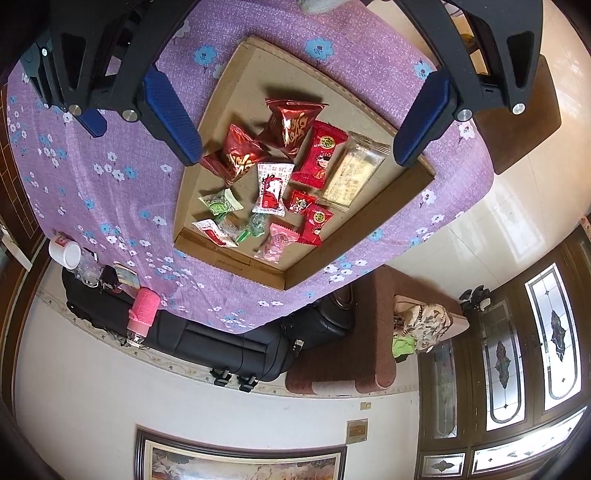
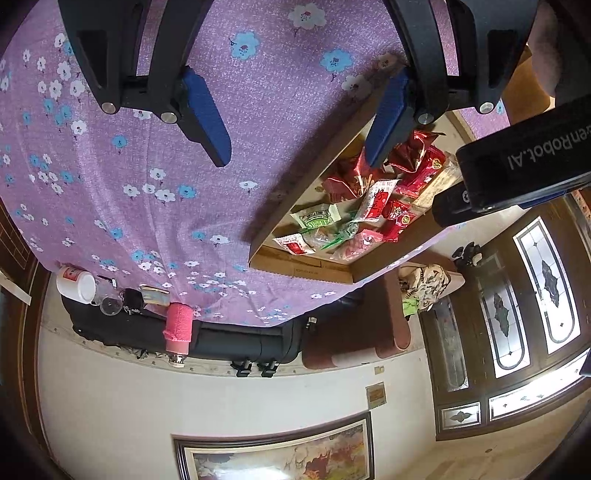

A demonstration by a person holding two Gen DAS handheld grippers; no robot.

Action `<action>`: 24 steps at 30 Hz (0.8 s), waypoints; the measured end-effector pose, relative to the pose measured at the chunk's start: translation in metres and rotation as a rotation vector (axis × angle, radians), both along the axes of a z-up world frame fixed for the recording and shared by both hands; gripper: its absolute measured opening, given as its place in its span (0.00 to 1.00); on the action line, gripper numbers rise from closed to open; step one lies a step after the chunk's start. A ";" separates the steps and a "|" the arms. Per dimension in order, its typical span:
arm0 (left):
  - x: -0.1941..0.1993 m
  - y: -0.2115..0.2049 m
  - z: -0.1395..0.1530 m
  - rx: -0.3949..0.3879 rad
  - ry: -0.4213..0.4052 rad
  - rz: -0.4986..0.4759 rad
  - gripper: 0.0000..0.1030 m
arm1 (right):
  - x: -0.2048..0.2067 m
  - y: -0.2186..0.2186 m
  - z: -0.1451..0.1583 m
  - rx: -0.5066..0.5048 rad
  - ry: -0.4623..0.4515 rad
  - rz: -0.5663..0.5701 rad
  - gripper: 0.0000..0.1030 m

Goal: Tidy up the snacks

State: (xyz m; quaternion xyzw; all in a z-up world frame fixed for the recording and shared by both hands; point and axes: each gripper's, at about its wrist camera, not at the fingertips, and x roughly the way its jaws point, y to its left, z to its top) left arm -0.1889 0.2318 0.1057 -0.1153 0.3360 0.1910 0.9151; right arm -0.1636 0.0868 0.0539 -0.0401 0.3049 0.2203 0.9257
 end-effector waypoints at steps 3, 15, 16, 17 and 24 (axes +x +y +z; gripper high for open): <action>0.001 0.001 0.000 -0.006 0.003 -0.001 1.00 | 0.000 0.000 0.000 0.000 0.000 0.001 0.77; 0.002 0.002 -0.002 -0.011 0.005 -0.004 1.00 | -0.002 0.006 -0.003 -0.010 -0.001 0.026 0.78; 0.002 0.001 -0.002 -0.011 0.010 -0.005 1.00 | -0.002 0.007 -0.003 -0.013 0.000 0.027 0.79; 0.001 0.002 -0.001 -0.012 0.008 -0.003 1.00 | -0.001 0.008 -0.003 -0.015 0.002 0.027 0.79; -0.003 0.015 -0.005 -0.040 0.001 0.030 1.00 | -0.005 0.019 -0.004 -0.026 0.001 0.057 0.79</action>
